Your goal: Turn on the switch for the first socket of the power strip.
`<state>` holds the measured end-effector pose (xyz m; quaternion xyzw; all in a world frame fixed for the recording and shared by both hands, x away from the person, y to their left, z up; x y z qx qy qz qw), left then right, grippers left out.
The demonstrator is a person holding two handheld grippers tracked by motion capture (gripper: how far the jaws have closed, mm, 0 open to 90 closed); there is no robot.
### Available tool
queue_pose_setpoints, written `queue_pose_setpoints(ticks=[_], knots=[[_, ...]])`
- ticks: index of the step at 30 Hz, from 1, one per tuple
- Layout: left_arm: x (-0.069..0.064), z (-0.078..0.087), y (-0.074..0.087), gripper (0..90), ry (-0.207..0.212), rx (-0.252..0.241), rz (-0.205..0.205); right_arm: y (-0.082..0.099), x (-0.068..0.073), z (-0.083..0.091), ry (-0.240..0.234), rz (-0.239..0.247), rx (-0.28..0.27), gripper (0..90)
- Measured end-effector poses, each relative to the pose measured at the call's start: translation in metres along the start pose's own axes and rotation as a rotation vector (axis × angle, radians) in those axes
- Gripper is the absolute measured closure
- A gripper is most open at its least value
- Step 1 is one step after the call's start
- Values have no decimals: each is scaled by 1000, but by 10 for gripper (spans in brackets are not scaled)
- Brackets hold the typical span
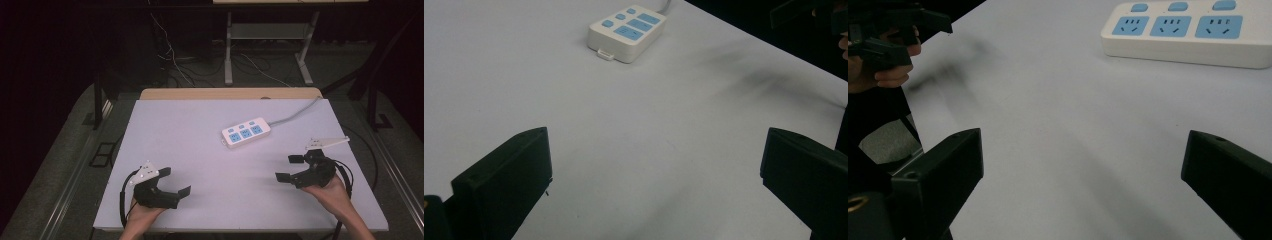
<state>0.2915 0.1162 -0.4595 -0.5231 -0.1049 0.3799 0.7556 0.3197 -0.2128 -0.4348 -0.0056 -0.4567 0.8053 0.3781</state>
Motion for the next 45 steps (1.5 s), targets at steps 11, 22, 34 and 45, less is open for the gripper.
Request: queue_pose_setpoints(ticks=[11,22,34,45], knots=[[1,1,0,0,-4,-2,0,-14,-3,-8,-6,23,41,28],[1,0,0,0,-3,0,1,-29,-7,-16,-4,39,68,28],[1,0,0,0,-1,3,-2,-50,-12,-23,-7,58,91,28],[1,0,1,0,0,4,-3,-63,-19,-30,-17,53,99,28]])
Point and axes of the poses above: each handheld gripper's, and its own axes: z roughly backward along the jaws, y roughly out of its underside, x roughly to its left, the point moved 9 cm from there along -z, roughly forward along the jaws
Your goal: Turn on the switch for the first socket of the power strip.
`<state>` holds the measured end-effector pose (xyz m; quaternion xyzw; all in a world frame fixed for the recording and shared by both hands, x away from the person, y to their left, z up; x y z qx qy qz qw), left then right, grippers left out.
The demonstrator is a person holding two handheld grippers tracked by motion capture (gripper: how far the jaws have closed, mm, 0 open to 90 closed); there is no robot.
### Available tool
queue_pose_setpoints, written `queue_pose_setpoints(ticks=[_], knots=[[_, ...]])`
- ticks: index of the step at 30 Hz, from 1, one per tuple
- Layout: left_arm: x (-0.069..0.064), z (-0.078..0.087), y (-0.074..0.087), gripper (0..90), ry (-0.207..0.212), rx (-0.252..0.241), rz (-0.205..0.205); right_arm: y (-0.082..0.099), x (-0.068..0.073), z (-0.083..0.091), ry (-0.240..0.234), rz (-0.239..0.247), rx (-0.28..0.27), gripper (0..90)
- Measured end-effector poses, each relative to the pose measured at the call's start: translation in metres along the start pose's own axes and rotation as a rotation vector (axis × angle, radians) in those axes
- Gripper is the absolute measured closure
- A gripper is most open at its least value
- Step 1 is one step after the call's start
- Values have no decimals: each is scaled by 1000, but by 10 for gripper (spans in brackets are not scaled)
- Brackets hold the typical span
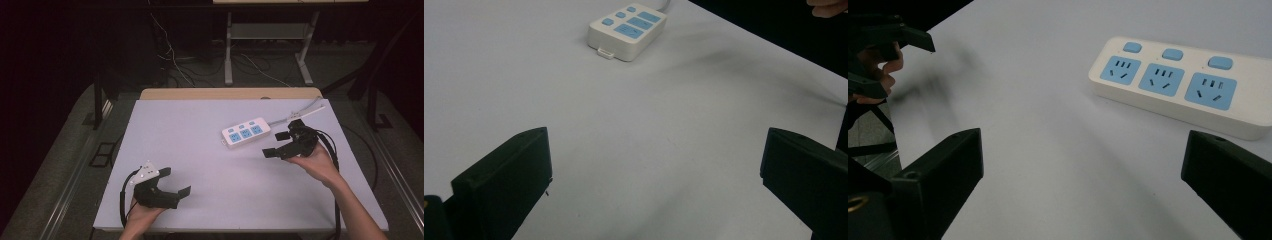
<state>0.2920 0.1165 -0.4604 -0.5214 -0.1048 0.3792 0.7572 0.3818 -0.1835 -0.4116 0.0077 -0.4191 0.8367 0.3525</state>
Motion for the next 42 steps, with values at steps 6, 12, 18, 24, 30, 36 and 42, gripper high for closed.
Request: queue_pose_setpoints(ticks=[6,12,18,24,30,36,42], knots=[[0,0,0,0,0,3,0,-8,-3,-3,0,10,9,28],[0,-4,1,0,-3,21,-13,-20,-6,-2,4,13,7,28],[1,-6,3,0,-14,37,-20,-35,-10,-2,4,15,-2,28],[4,-8,3,0,-19,49,-14,-52,-17,-5,9,20,-1,28],[5,-10,1,0,-22,60,-9,-61,-26,-8,21,9,6,28],[7,-12,1,0,-24,66,-4,-70,-39,-16,32,-12,8,28],[8,-12,-1,0,-16,52,10,-70,-52,-25,48,-31,29,28]])
Point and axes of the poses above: each handheld gripper's, and its own axes: z roughly backward along the jaws, y roughly out of its underside, x roughly to its left, the point moved 9 cm from there along -z, roughly forward along the jaws
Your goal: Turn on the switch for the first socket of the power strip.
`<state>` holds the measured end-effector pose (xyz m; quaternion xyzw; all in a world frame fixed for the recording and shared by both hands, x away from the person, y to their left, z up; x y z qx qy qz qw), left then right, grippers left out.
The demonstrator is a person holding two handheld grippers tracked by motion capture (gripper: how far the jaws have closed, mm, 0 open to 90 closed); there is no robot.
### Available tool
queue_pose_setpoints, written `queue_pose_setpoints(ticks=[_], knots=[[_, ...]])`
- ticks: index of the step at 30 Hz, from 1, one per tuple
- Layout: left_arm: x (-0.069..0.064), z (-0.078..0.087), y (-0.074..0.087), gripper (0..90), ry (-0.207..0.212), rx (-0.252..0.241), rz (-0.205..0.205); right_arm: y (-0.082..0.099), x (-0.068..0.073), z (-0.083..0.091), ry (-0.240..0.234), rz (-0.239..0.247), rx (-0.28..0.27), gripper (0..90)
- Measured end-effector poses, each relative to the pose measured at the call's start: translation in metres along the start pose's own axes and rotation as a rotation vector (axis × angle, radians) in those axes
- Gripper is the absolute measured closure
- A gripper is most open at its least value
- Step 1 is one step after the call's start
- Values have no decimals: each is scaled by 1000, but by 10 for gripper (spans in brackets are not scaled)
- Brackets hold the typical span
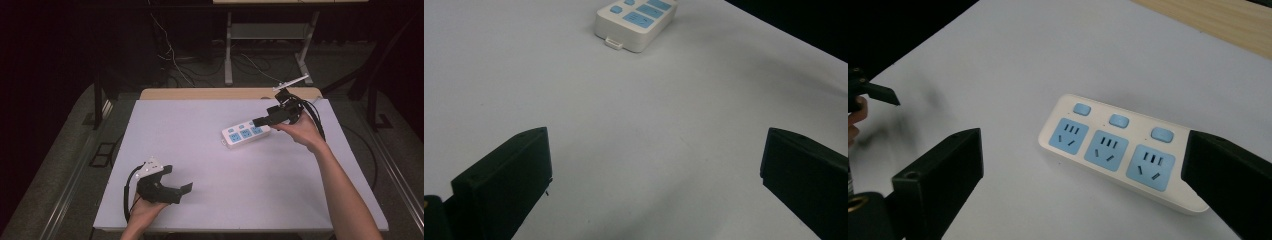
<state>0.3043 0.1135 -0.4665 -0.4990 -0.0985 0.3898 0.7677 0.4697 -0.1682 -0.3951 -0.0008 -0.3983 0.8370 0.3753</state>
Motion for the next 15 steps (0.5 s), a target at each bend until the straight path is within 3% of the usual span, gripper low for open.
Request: queue_pose_setpoints(ticks=[15], knots=[[-1,-2,0,0,11,6,-3,-10,-30,-14,19,-52,-16,28]])
Point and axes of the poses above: each handheld gripper's, and its own axes: z roughly backward along the jaws, y roughly out of its underside, x roughly to its left, the point moved 9 cm from there along -z, roughly forward along the jaws
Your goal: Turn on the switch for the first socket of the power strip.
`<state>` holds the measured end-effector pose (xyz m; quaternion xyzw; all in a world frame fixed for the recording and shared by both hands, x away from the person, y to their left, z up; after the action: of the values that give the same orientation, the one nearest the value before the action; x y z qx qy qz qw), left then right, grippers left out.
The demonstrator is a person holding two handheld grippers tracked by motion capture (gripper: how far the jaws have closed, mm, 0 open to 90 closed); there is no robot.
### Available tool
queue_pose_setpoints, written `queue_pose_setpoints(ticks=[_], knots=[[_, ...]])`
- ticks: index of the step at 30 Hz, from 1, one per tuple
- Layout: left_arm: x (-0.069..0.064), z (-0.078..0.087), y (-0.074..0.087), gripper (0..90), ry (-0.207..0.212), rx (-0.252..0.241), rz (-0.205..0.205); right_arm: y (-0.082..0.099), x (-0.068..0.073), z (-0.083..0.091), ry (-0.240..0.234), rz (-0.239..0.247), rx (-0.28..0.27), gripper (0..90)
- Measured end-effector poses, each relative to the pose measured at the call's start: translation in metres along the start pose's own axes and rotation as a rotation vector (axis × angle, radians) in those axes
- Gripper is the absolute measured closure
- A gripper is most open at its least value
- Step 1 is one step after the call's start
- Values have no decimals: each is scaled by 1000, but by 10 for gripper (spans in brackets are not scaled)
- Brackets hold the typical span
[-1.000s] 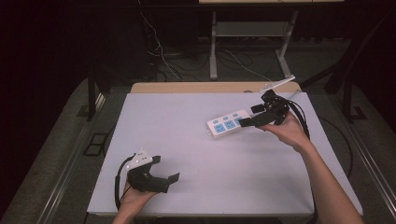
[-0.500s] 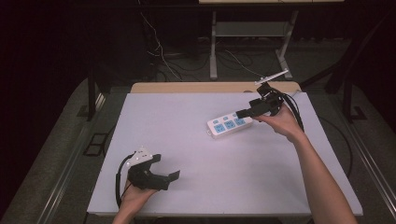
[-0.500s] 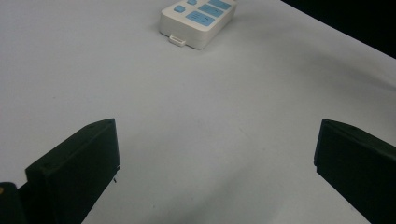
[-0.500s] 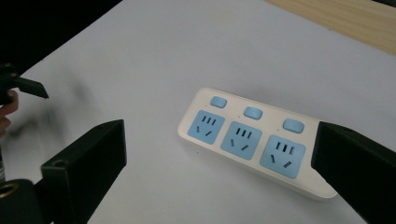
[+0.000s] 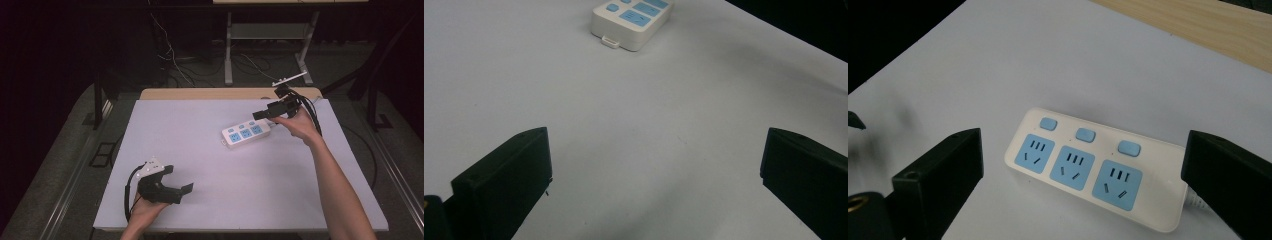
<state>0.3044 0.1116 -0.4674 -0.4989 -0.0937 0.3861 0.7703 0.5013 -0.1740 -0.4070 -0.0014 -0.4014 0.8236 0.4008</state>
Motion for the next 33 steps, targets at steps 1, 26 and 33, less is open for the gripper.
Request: queue_pose_setpoints(ticks=[1,26,33], knots=[[0,0,0,0,0,-1,1,0,-2,-1,2,-6,1,28],[5,4,-1,0,-8,-14,2,-3,-23,-33,54,-18,-76,644],[6,5,-1,0,-10,-17,2,-3,-25,-39,70,-9,-86,886]])
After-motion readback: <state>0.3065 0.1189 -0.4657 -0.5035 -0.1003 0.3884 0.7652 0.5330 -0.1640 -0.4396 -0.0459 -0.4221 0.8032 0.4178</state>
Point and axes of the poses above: each handheld gripper's, and its own axes: z roughly backward along the jaws, y roughly out of its underside, x roughly to its left, the point moved 9 cm from there along -z, roughly forward along the jaws
